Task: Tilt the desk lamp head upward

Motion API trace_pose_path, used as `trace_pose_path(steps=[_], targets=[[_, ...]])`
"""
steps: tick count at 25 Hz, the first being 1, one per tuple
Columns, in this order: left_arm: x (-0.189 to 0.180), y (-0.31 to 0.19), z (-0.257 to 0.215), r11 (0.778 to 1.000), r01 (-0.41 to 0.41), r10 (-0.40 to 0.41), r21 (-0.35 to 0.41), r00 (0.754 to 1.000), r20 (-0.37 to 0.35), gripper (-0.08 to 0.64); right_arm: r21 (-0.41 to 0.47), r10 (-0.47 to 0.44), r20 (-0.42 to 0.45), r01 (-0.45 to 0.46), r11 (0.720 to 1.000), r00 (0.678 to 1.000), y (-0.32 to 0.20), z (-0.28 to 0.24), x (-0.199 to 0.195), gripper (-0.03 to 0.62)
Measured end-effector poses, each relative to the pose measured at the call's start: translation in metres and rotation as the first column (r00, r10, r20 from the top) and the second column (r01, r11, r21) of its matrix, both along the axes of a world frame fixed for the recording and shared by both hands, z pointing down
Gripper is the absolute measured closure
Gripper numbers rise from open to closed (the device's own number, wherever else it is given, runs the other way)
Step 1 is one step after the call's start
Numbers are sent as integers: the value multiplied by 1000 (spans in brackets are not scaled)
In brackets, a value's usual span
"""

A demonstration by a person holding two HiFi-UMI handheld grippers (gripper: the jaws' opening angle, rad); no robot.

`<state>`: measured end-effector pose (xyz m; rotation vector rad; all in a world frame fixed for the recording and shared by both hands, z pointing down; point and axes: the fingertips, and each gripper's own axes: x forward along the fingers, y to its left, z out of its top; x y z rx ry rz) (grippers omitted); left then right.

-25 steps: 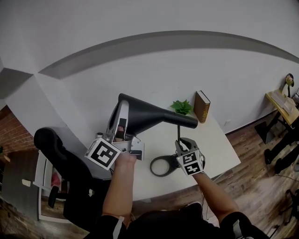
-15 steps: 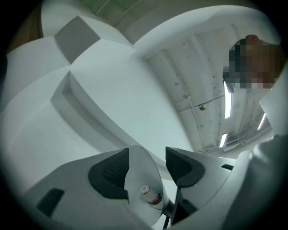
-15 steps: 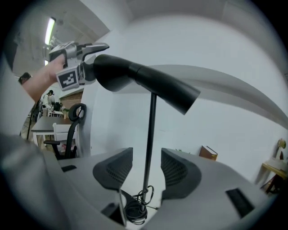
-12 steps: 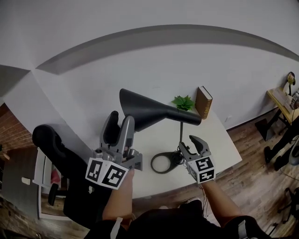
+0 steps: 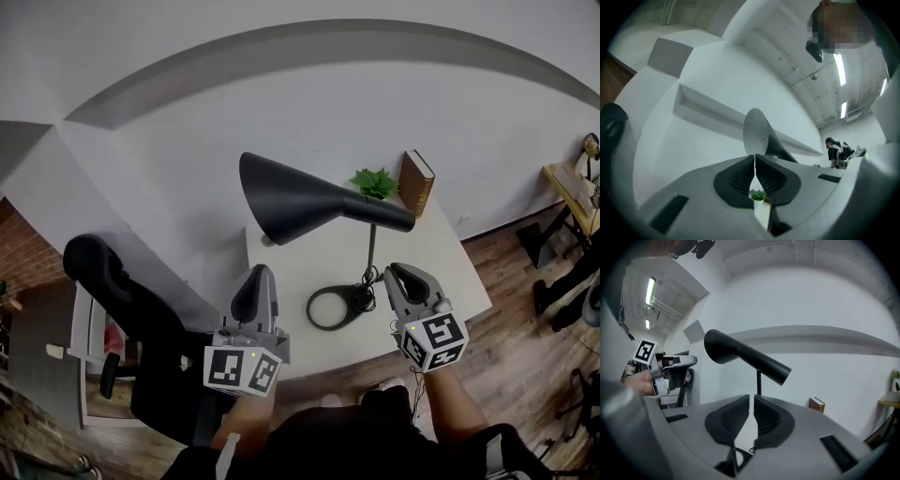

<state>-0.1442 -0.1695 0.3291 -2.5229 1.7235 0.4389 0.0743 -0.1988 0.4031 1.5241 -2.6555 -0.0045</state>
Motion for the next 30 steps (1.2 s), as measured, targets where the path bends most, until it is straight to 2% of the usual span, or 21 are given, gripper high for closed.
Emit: trace_pose_path(steps=[3,9,14,19,30], targets=[[8,-3,27,998,-9,12,-64,998,55,552,6,24,-9,-24,1000,1000,4,2,5,591],[23,5,47,995,-48,55,-92,995,79,554,-2,73,-15,-73,997,997,6,10,19,592],[26,4,54,993,-53,62,-109,995,82,554,11,88,-31,-88,996,996,6,11,20,592],[21,0,55,993,-25,33,-117,997,70,554,36,105,-56,-103,994,993,5,8,19,592],[31,-2,52,991,-58,65,-117,997,53,553,31,117,-60,-115,993,991,8,11,25,592]])
